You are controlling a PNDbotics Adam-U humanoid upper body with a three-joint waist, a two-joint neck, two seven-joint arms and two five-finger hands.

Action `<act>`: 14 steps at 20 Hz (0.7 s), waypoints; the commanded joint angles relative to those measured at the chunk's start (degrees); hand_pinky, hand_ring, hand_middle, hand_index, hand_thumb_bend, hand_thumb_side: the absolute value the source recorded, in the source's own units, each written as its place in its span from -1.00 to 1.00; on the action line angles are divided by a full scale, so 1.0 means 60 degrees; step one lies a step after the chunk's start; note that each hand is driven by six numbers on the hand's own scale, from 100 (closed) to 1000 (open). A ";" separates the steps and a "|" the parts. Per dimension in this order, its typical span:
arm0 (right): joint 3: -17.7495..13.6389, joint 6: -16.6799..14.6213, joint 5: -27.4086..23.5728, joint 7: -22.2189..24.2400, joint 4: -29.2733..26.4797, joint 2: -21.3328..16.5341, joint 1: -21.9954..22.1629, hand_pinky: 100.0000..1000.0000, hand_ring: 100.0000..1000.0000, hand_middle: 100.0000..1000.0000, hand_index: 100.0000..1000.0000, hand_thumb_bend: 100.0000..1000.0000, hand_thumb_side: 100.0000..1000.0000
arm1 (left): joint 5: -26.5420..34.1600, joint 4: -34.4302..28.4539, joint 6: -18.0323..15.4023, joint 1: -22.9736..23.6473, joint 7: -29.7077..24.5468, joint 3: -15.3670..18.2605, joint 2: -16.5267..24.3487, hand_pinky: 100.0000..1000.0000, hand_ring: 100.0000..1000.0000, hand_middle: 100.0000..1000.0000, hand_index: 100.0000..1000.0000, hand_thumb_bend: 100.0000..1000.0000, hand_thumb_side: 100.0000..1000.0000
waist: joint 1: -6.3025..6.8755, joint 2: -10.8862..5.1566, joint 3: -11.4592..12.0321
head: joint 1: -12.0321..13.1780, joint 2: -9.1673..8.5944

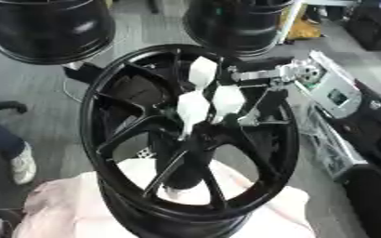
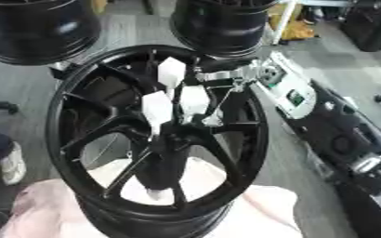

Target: Pull the pin out of the wheel hub.

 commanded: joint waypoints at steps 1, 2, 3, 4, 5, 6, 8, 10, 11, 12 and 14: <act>-0.0693 0.0006 -0.0541 -0.0101 -0.0844 -0.0869 -0.0360 -0.39 -0.42 -0.44 0.04 -1.00 -0.67 | -0.0044 -0.0121 -0.0027 -0.0042 -0.0016 -0.0014 0.0220 0.48 0.34 0.37 0.45 -0.28 0.22 | 0.0041 -0.0202 -0.0089 | -0.0018 0.0062; -0.0798 0.0046 -0.0622 -0.0119 -0.0942 -0.0975 -0.0377 -0.39 -0.42 -0.44 0.04 -1.00 -0.67 | -0.0046 -0.0119 -0.0024 -0.0036 -0.0017 -0.0014 0.0226 0.48 0.34 0.37 0.45 -0.28 0.22 | 0.0029 -0.0213 -0.0096 | -0.0015 0.0072; -0.0875 0.0084 -0.0683 -0.0131 -0.1018 -0.1050 -0.0385 -0.39 -0.42 -0.44 0.04 -1.00 -0.67 | -0.0048 -0.0119 -0.0021 -0.0032 -0.0018 -0.0014 0.0229 0.48 0.34 0.37 0.45 -0.28 0.22 | 0.0020 -0.0220 -0.0100 | -0.0014 0.0075; -0.0980 0.0124 -0.0752 -0.0163 -0.1088 -0.1134 -0.0403 -0.40 -0.42 -0.44 0.04 -1.00 -0.66 | -0.0050 -0.0119 -0.0016 -0.0028 -0.0019 -0.0013 0.0233 0.48 0.34 0.37 0.45 -0.28 0.22 | 0.0007 -0.0228 -0.0106 | -0.0013 0.0072; -0.1054 0.0163 -0.0817 -0.0184 -0.1145 -0.1194 -0.0412 -0.40 -0.42 -0.44 0.03 -1.00 -0.67 | -0.0052 -0.0120 -0.0012 -0.0026 -0.0021 -0.0013 0.0236 0.48 0.34 0.37 0.45 -0.28 0.22 | -0.0002 -0.0233 -0.0109 | -0.0014 0.0069; -0.1144 0.0205 -0.0887 -0.0217 -0.1187 -0.1243 -0.0435 -0.40 -0.42 -0.44 0.03 -1.00 -0.67 | -0.0054 -0.0122 -0.0009 -0.0026 -0.0023 -0.0014 0.0240 0.48 0.34 0.37 0.45 -0.28 0.22 | -0.0012 -0.0239 -0.0115 | -0.0013 0.0068; -0.1305 0.0282 -0.1005 -0.0287 -0.1239 -0.1312 -0.0478 -0.40 -0.43 -0.45 0.03 -1.00 -0.67 | -0.0057 -0.0124 -0.0002 -0.0027 -0.0028 -0.0018 0.0244 0.48 0.34 0.37 0.45 -0.28 0.22 | -0.0026 -0.0247 -0.0120 | -0.0018 0.0067; -0.1479 0.0342 -0.1104 -0.0382 -0.1278 -0.1403 -0.0510 -0.40 -0.43 -0.45 0.03 -1.00 -0.67 | -0.0061 -0.0124 0.0002 -0.0023 -0.0034 -0.0020 0.0248 0.48 0.34 0.37 0.45 -0.28 0.22 | -0.0034 -0.0253 -0.0123 | -0.0017 0.0076; -0.1555 0.0362 -0.1137 -0.0430 -0.1307 -0.1452 -0.0511 -0.40 -0.43 -0.45 0.03 -1.00 -0.67 | -0.0062 -0.0125 0.0004 -0.0020 -0.0034 -0.0019 0.0250 0.48 0.34 0.37 0.45 -0.28 0.22 | -0.0037 -0.0255 -0.0123 | -0.0016 0.0081; -0.1677 0.0392 -0.1185 -0.0513 -0.1330 -0.1547 -0.0500 -0.40 -0.44 -0.45 0.03 -1.00 -0.66 | -0.0066 -0.0124 0.0007 -0.0014 -0.0030 -0.0013 0.0257 0.48 0.34 0.37 0.45 -0.28 0.22 | -0.0043 -0.0258 -0.0133 | -0.0011 0.0086; -0.1907 0.0451 -0.1292 -0.0692 -0.1397 -0.1752 -0.0432 -0.40 -0.43 -0.45 0.03 -1.00 -0.66 | -0.0072 -0.0124 0.0012 -0.0009 -0.0019 -0.0003 0.0267 0.48 0.34 0.37 0.45 -0.28 0.22 | -0.0053 -0.0258 -0.0147 | -0.0008 0.0093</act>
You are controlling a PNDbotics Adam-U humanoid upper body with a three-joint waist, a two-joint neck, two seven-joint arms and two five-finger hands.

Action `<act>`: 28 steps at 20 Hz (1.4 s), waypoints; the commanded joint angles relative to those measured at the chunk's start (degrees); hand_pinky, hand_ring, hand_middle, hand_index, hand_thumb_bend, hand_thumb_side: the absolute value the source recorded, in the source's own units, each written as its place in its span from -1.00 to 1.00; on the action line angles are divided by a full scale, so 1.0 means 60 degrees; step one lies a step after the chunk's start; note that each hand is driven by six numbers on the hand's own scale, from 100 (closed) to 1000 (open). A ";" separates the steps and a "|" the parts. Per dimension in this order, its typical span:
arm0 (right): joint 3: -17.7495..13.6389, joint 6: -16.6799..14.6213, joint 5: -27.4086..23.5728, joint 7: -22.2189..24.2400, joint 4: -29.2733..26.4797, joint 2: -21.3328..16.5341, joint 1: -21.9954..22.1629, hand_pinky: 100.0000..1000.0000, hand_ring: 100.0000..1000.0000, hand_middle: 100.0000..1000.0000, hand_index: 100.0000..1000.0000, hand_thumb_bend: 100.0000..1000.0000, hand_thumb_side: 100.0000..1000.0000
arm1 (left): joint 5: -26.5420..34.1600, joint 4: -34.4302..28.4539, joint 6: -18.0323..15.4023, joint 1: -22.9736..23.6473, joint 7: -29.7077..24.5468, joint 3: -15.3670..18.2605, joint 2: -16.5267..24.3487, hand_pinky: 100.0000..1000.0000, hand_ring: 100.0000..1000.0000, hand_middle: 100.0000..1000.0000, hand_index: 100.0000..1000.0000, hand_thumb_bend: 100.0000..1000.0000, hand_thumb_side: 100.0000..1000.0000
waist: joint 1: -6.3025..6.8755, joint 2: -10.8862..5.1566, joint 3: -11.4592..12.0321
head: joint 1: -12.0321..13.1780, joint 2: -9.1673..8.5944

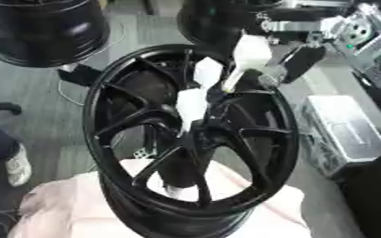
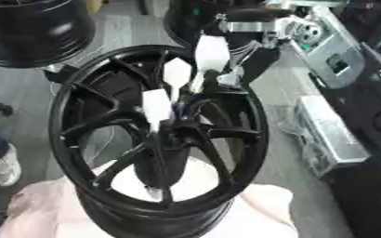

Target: Pull the pin out of the wheel hub.

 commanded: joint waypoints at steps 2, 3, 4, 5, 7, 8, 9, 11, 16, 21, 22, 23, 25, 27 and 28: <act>-0.0781 0.0149 -0.0233 -0.0530 -0.0288 -0.0864 0.0088 -0.40 -0.43 -0.44 0.04 -1.00 -0.66 | -0.0061 -0.0126 0.0014 -0.0045 0.0000 0.0009 0.0268 0.48 0.34 0.37 0.44 -0.28 0.23 | 0.0031 -0.0179 -0.0068 | 0.0008 0.0018; -0.1027 0.0194 -0.0259 -0.0760 -0.0331 -0.1051 0.0281 -0.40 -0.43 -0.44 0.04 -1.00 -0.66 | -0.0063 -0.0124 0.0022 -0.0043 0.0006 0.0015 0.0267 0.48 0.34 0.37 0.44 -0.28 0.23 | 0.0028 -0.0175 -0.0078 | 0.0007 0.0012; -0.1329 0.0274 -0.0262 -0.1033 -0.0321 -0.1261 0.0554 -0.40 -0.43 -0.44 0.04 -1.00 -0.67 | -0.0066 -0.0124 0.0028 -0.0040 0.0016 0.0028 0.0265 0.48 0.34 0.37 0.44 -0.29 0.23 | 0.0032 -0.0169 -0.0103 | 0.0029 -0.0007; -0.1568 0.0325 -0.0260 -0.1288 -0.0338 -0.1425 0.0802 -0.40 -0.43 -0.44 0.04 -1.00 -0.67 | -0.0067 -0.0126 0.0031 -0.0042 0.0019 0.0031 0.0264 0.48 0.34 0.37 0.44 -0.29 0.23 | 0.0033 -0.0164 -0.0102 | 0.0025 -0.0020; -0.2118 0.0553 -0.0217 -0.1903 -0.0187 -0.1721 0.1418 -0.40 -0.44 -0.45 0.04 -1.00 -0.66 | -0.0079 -0.0133 0.0034 -0.0040 0.0044 0.0057 0.0256 0.48 0.34 0.37 0.44 -0.28 0.23 | 0.0055 -0.0150 -0.0126 | 0.0059 -0.0058; -0.2400 0.0644 -0.0204 -0.2197 -0.0034 -0.1848 0.1784 -0.41 -0.45 -0.45 0.03 -1.00 -0.65 | -0.0077 -0.0135 0.0035 -0.0038 0.0062 0.0075 0.0253 0.48 0.34 0.37 0.44 -0.29 0.22 | 0.0074 -0.0137 -0.0149 | 0.0087 -0.0076; -0.2678 0.0703 -0.0189 -0.2504 0.0143 -0.1951 0.2141 -0.41 -0.45 -0.45 0.03 -1.00 -0.65 | -0.0074 -0.0136 0.0034 -0.0038 0.0077 0.0086 0.0252 0.48 0.34 0.37 0.44 -0.29 0.22 | 0.0087 -0.0129 -0.0150 | 0.0088 -0.0087; -0.3257 0.0857 -0.0172 -0.3175 0.0662 -0.1997 0.2890 -0.39 -0.44 -0.44 0.06 -1.00 -0.64 | -0.0067 -0.0134 0.0030 -0.0036 0.0106 0.0110 0.0240 0.48 0.34 0.37 0.44 -0.29 0.23 | 0.0130 -0.0104 -0.0176 | 0.0102 -0.0105; -0.4724 0.1157 -0.0031 -0.5007 0.1992 -0.1286 0.4571 -0.35 -0.42 -0.40 0.08 -1.00 -0.60 | -0.0052 -0.0129 0.0010 -0.0055 0.0158 0.0162 0.0211 0.48 0.34 0.37 0.44 -0.29 0.23 | 0.0236 -0.0014 -0.0228 | 0.0096 -0.0156; -0.5915 0.1738 0.0276 -0.6971 0.3762 -0.0052 0.6421 -0.09 -0.14 -0.12 0.34 -1.00 -0.50 | -0.0054 -0.0126 0.0001 -0.0070 0.0218 0.0215 0.0209 0.48 0.33 0.36 0.44 -0.29 0.23 | 0.0270 0.0103 -0.0262 | 0.0107 -0.0199; -0.5970 0.1863 0.0429 -0.7197 0.4123 0.0116 0.6619 0.20 0.20 0.27 0.69 -0.89 -0.30 | -0.0053 -0.0125 0.0001 -0.0075 0.0213 0.0212 0.0205 0.48 0.33 0.36 0.44 -0.29 0.23 | 0.0270 0.0117 -0.0273 | 0.0100 -0.0206; -0.6015 0.2076 0.0645 -0.7407 0.4547 0.0312 0.6807 0.30 0.33 0.40 0.77 -0.81 -0.23 | -0.0051 -0.0126 0.0003 -0.0082 0.0204 0.0207 0.0198 0.48 0.33 0.36 0.44 -0.29 0.23 | 0.0269 0.0127 -0.0286 | 0.0088 -0.0211; -0.6114 0.2410 0.1039 -0.7883 0.5118 0.0658 0.7031 0.59 0.66 0.73 0.93 -0.64 -0.04 | -0.0051 -0.0127 0.0009 -0.0096 0.0192 0.0201 0.0184 0.48 0.33 0.36 0.44 -0.29 0.23 | 0.0270 0.0139 -0.0304 | 0.0061 -0.0234; -0.6258 0.2579 0.1160 -0.8509 0.5325 0.0999 0.7131 0.68 0.76 0.85 0.98 -0.62 0.04 | -0.0052 -0.0130 0.0013 -0.0097 0.0187 0.0202 0.0175 0.48 0.33 0.36 0.44 -0.29 0.23 | 0.0277 0.0145 -0.0307 | 0.0057 -0.0237; -0.6296 0.2612 0.1143 -0.8798 0.5338 0.1113 0.7155 0.69 0.77 0.89 0.98 -0.62 0.06 | -0.0052 -0.0130 0.0014 -0.0095 0.0186 0.0203 0.0172 0.48 0.33 0.36 0.44 -0.29 0.23 | 0.0280 0.0146 -0.0305 | 0.0051 -0.0235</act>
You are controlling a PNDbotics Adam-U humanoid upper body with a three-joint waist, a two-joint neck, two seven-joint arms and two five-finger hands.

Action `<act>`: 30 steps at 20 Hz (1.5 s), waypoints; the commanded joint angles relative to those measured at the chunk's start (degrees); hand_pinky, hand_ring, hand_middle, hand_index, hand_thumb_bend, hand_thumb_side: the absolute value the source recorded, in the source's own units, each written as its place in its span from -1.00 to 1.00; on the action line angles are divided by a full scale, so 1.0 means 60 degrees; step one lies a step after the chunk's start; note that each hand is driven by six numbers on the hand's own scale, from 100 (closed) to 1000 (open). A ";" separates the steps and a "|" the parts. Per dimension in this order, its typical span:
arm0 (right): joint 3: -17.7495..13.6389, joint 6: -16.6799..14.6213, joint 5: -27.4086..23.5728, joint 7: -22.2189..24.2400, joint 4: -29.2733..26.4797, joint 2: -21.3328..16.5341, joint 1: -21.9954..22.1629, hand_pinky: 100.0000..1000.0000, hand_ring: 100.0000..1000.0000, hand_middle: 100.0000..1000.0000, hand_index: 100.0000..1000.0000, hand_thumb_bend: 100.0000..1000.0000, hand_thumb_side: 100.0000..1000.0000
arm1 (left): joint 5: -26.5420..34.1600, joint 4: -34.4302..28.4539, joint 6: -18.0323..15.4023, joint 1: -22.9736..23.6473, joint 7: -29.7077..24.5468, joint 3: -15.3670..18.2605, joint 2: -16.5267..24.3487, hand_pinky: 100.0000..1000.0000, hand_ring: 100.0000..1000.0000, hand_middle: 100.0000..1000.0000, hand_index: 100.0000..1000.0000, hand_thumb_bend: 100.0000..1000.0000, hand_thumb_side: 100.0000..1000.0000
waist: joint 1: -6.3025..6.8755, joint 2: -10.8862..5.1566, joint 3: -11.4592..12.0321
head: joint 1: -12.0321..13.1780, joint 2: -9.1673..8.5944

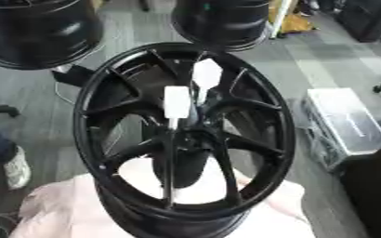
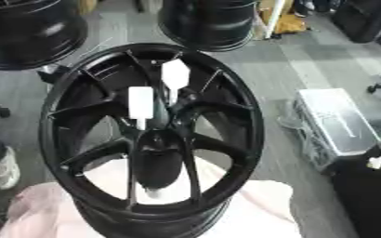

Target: Pull the pin out of the wheel hub.

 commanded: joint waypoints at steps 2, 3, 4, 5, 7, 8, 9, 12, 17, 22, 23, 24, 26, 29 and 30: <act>-0.0321 0.0195 0.0074 -0.1279 0.0016 0.0178 -0.0018 0.68 0.75 0.89 0.97 -0.62 0.07 | -0.0029 -0.0130 0.0012 -0.0092 0.0015 0.0075 0.0162 0.48 0.33 0.36 0.44 -0.29 0.23 | 0.0020 -0.0074 0.0008 | -0.0060 -0.0122; -0.0349 0.0210 0.0053 -0.1588 -0.0114 0.0250 -0.0046 0.67 0.75 0.88 0.96 -0.62 0.07 | -0.0027 -0.0132 0.0012 -0.0093 0.0014 0.0075 0.0156 0.48 0.33 0.36 0.44 -0.29 0.23 | 0.0024 -0.0076 0.0014 | -0.0071 -0.0121; -0.0346 0.0240 0.0047 -0.1806 -0.0209 0.0299 -0.0055 0.67 0.75 0.88 0.96 -0.62 0.07 | -0.0025 -0.0133 0.0013 -0.0095 0.0013 0.0074 0.0152 0.48 0.33 0.36 0.44 -0.29 0.23 | 0.0026 -0.0077 0.0019 | -0.0079 -0.0120; -0.0348 0.0231 0.0053 -0.1979 -0.0381 0.0347 -0.0117 0.65 0.73 0.87 0.95 -0.64 0.06 | -0.0021 -0.0135 0.0012 -0.0100 0.0011 0.0071 0.0146 0.48 0.33 0.36 0.44 -0.29 0.23 | 0.0033 -0.0084 0.0027 | -0.0085 -0.0119; -0.0331 0.0228 0.0103 -0.2119 -0.0756 0.0440 -0.0200 0.63 0.71 0.84 0.94 -0.66 0.03 | -0.0014 -0.0137 0.0011 -0.0105 0.0010 0.0069 0.0136 0.48 0.33 0.36 0.44 -0.30 0.23 | 0.0042 -0.0093 0.0037 | -0.0099 -0.0116; -0.0332 0.0249 0.0140 -0.2116 -0.0922 0.0480 -0.0217 0.59 0.71 0.84 0.94 -0.66 0.02 | -0.0011 -0.0138 0.0012 -0.0104 0.0011 0.0070 0.0133 0.48 0.33 0.36 0.44 -0.30 0.23 | 0.0045 -0.0095 0.0038 | -0.0101 -0.0114; -0.0307 0.0223 0.0193 -0.2078 -0.1148 0.0535 -0.0257 0.59 0.67 0.79 0.91 -0.68 0.00 | -0.0006 -0.0136 0.0014 -0.0104 0.0010 0.0068 0.0126 0.48 0.33 0.36 0.44 -0.30 0.23 | 0.0051 -0.0103 0.0043 | -0.0099 -0.0103; -0.0236 0.0108 0.0245 -0.1902 -0.1958 0.0780 -0.0322 0.50 0.58 0.69 0.86 -0.81 -0.14 | 0.0007 -0.0138 0.0016 -0.0114 0.0015 0.0065 0.0108 0.48 0.33 0.36 0.44 -0.30 0.23 | 0.0073 -0.0120 0.0036 | -0.0090 -0.0105; 0.0121 -0.0393 -0.0216 -0.1693 -0.3505 0.1281 -0.0361 0.40 0.47 0.58 0.79 -0.90 -0.19 | 0.0030 -0.0133 0.0006 -0.0135 0.0008 0.0042 0.0071 0.48 0.33 0.36 0.44 -0.30 0.23 | 0.0139 -0.0134 0.0042 | -0.0053 -0.0139; 0.0725 -0.0774 -0.0455 -0.1170 -0.4750 0.1723 -0.0468 0.37 0.44 0.54 0.75 -0.92 -0.20 | 0.0063 -0.0130 -0.0005 -0.0163 -0.0041 -0.0011 0.0019 0.48 0.34 0.36 0.44 -0.30 0.23 | 0.0173 -0.0121 0.0035 | -0.0035 -0.0180; 0.0840 -0.0835 -0.0482 -0.1050 -0.4993 0.1832 -0.0505 0.37 0.44 0.54 0.75 -0.93 -0.21 | 0.0071 -0.0130 -0.0008 -0.0165 -0.0060 -0.0026 0.0006 0.48 0.34 0.36 0.44 -0.30 0.23 | 0.0186 -0.0118 0.0037 | -0.0034 -0.0200; 0.0918 -0.0862 -0.0516 -0.0958 -0.5184 0.1911 -0.0517 0.37 0.44 0.54 0.75 -0.93 -0.21 | 0.0077 -0.0130 -0.0010 -0.0167 -0.0074 -0.0035 -0.0001 0.48 0.34 0.36 0.44 -0.30 0.23 | 0.0194 -0.0115 0.0036 | -0.0031 -0.0212; 0.1093 -0.0922 -0.0648 -0.0803 -0.5548 0.2112 -0.0558 0.35 0.42 0.51 0.72 -0.95 -0.21 | 0.0093 -0.0136 -0.0024 -0.0184 -0.0087 -0.0051 -0.0004 0.48 0.34 0.36 0.44 -0.30 0.23 | 0.0209 -0.0106 0.0048 | -0.0043 -0.0247; 0.1391 -0.0968 -0.0997 -0.0527 -0.5899 0.2396 -0.0670 0.33 0.40 0.50 0.71 -0.96 -0.20 | 0.0113 -0.0138 -0.0033 -0.0212 -0.0114 -0.0089 -0.0026 0.48 0.34 0.36 0.44 -0.30 0.23 | 0.0218 -0.0077 0.0054 | -0.0008 -0.0252; 0.1460 -0.0972 -0.1096 -0.0440 -0.5967 0.2460 -0.0697 0.33 0.40 0.50 0.71 -0.96 -0.20 | 0.0121 -0.0141 -0.0033 -0.0216 -0.0128 -0.0100 -0.0039 0.48 0.34 0.36 0.44 -0.30 0.23 | 0.0218 -0.0070 0.0059 | 0.0000 -0.0253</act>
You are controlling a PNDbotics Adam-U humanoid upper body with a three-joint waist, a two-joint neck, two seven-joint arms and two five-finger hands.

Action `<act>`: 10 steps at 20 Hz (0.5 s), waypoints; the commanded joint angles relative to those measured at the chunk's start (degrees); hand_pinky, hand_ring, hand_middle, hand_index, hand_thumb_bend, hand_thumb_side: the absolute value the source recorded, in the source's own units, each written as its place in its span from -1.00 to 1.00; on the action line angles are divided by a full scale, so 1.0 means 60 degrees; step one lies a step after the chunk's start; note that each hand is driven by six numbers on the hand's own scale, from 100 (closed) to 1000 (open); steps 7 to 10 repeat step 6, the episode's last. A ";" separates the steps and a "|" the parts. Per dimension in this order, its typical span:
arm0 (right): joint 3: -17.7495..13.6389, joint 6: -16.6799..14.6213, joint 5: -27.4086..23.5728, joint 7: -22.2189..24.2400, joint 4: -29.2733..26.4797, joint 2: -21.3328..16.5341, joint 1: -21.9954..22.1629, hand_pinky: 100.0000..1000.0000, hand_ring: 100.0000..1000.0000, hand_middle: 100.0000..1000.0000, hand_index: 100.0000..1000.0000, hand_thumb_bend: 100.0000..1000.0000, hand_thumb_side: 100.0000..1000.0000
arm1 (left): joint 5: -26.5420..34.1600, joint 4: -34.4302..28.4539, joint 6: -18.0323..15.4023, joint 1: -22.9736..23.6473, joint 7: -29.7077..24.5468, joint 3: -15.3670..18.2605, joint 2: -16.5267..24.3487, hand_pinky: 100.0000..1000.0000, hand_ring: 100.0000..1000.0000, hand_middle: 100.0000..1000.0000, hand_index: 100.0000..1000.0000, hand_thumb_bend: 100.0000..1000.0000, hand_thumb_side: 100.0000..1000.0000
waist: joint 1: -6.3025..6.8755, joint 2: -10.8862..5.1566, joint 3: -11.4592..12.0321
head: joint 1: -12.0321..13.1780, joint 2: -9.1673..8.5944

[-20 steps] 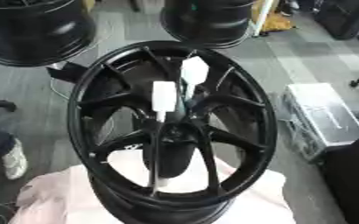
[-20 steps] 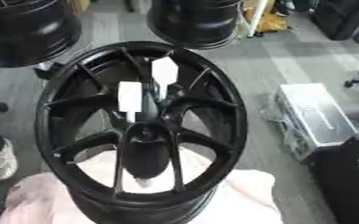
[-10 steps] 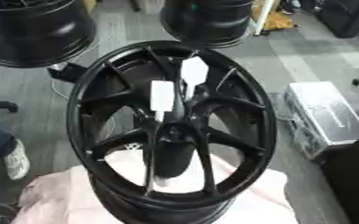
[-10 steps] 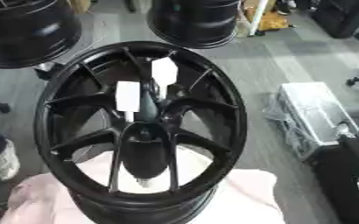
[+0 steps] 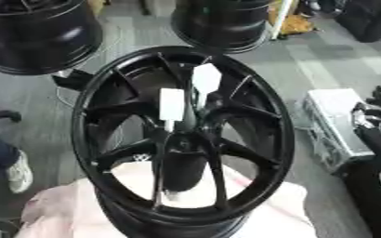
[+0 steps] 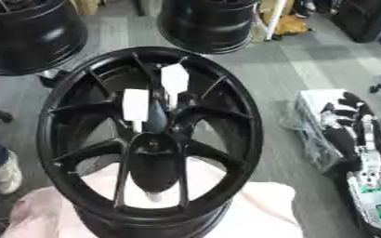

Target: Pull the pin out of the wheel hub.

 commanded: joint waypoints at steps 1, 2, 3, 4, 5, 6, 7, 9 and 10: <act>0.0195 -0.0053 -0.0345 0.0284 -0.0489 0.0031 -0.0154 0.32 0.39 0.49 0.71 -0.96 -0.19 | 0.0037 -0.0142 -0.0020 -0.0121 -0.0054 -0.0045 0.0054 0.48 0.34 0.37 0.44 -0.30 0.23 | 0.0021 -0.0063 0.0016 | 0.0029 -0.0114; 0.0267 -0.0076 -0.0461 0.0369 -0.0554 0.0091 -0.0179 0.32 0.40 0.49 0.71 -0.96 -0.19 | 0.0040 -0.0141 -0.0018 -0.0121 -0.0065 -0.0052 0.0050 0.48 0.34 0.37 0.44 -0.30 0.23 | 0.0020 -0.0052 0.0024 | 0.0025 -0.0126; 0.0324 -0.0094 -0.0552 0.0448 -0.0607 0.0136 -0.0203 0.32 0.40 0.50 0.71 -0.96 -0.17 | 0.0043 -0.0143 -0.0019 -0.0125 -0.0070 -0.0056 0.0051 0.48 0.34 0.37 0.44 -0.30 0.23 | 0.0019 -0.0039 0.0036 | 0.0030 -0.0135; 0.0394 -0.0122 -0.0671 0.0556 -0.0665 0.0192 -0.0236 0.32 0.40 0.50 0.71 -0.96 -0.17 | 0.0046 -0.0150 -0.0024 -0.0135 -0.0069 -0.0061 0.0057 0.48 0.34 0.37 0.44 -0.30 0.23 | 0.0017 -0.0020 0.0048 | 0.0045 -0.0143; 0.0447 -0.0144 -0.0787 0.0662 -0.0709 0.0240 -0.0266 0.32 0.40 0.50 0.72 -0.96 -0.16 | 0.0049 -0.0154 -0.0026 -0.0145 -0.0068 -0.0066 0.0059 0.48 0.34 0.37 0.44 -0.30 0.23 | 0.0014 -0.0004 0.0059 | 0.0060 -0.0145; 0.0485 -0.0160 -0.0894 0.0762 -0.0737 0.0280 -0.0289 0.32 0.40 0.50 0.72 -0.96 -0.16 | 0.0051 -0.0157 -0.0026 -0.0155 -0.0068 -0.0072 0.0059 0.48 0.34 0.37 0.44 -0.30 0.23 | 0.0009 0.0009 0.0069 | 0.0068 -0.0148; 0.0485 -0.0160 -0.0894 0.0762 -0.0737 0.0280 -0.0289 0.32 0.40 0.50 0.72 -0.96 -0.16 | 0.0051 -0.0157 -0.0026 -0.0155 -0.0068 -0.0072 0.0059 0.48 0.34 0.37 0.44 -0.30 0.23 | 0.0009 0.0009 0.0069 | 0.0068 -0.0148; 0.0485 -0.0160 -0.0894 0.0762 -0.0737 0.0280 -0.0289 0.32 0.40 0.50 0.72 -0.96 -0.16 | 0.0051 -0.0157 -0.0026 -0.0155 -0.0068 -0.0072 0.0059 0.48 0.34 0.37 0.44 -0.30 0.23 | 0.0009 0.0009 0.0069 | 0.0068 -0.0148; 0.0485 -0.0160 -0.0894 0.0762 -0.0737 0.0280 -0.0289 0.32 0.40 0.50 0.72 -0.96 -0.16 | 0.0051 -0.0157 -0.0026 -0.0155 -0.0068 -0.0072 0.0059 0.48 0.34 0.37 0.44 -0.30 0.23 | 0.0009 0.0009 0.0069 | 0.0068 -0.0148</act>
